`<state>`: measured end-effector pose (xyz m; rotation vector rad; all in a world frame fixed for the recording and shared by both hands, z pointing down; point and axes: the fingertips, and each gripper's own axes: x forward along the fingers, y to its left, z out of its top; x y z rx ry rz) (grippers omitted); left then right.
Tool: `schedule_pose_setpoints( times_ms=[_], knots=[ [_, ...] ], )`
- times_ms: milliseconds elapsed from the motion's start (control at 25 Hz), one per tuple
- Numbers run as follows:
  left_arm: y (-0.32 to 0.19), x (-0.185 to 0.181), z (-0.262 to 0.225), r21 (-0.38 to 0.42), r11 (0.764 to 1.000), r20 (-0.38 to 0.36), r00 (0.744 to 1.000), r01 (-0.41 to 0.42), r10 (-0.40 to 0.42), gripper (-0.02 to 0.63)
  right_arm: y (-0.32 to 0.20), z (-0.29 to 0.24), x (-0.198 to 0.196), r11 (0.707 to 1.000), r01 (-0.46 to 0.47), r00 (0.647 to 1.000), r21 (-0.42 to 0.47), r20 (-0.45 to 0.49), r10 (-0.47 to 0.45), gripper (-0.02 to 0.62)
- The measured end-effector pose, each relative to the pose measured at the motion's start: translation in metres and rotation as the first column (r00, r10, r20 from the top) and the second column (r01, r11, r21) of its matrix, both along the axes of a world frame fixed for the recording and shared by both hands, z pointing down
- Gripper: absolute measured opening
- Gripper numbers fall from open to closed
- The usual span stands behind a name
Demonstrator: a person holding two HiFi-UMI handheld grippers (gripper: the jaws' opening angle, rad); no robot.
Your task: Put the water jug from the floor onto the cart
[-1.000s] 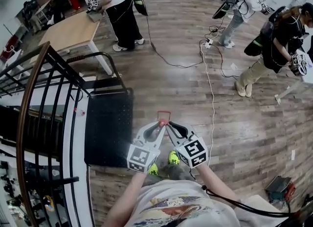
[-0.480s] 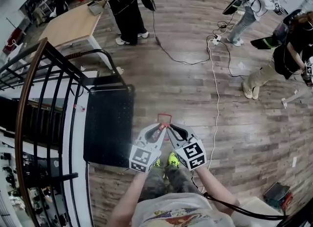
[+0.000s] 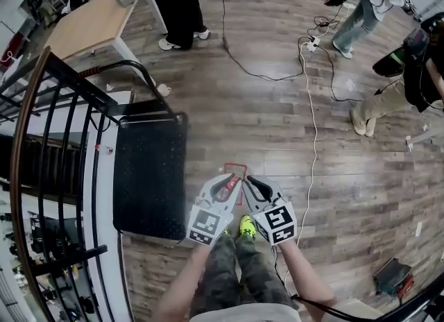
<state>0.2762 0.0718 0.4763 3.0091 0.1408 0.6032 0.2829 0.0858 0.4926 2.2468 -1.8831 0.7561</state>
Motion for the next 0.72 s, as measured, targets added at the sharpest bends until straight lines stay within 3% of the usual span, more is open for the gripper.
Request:
schedule_pose_setpoints(
  times_ms=[720],
  knots=[
    [-0.048,0.019,0.183,-0.018,0.999,0.122,0.992,-0.038,0.04,0.061,-0.039,0.176,0.021,0.993,-0.058,0.997,-0.106,0.047,0.063,0.083]
  ],
)
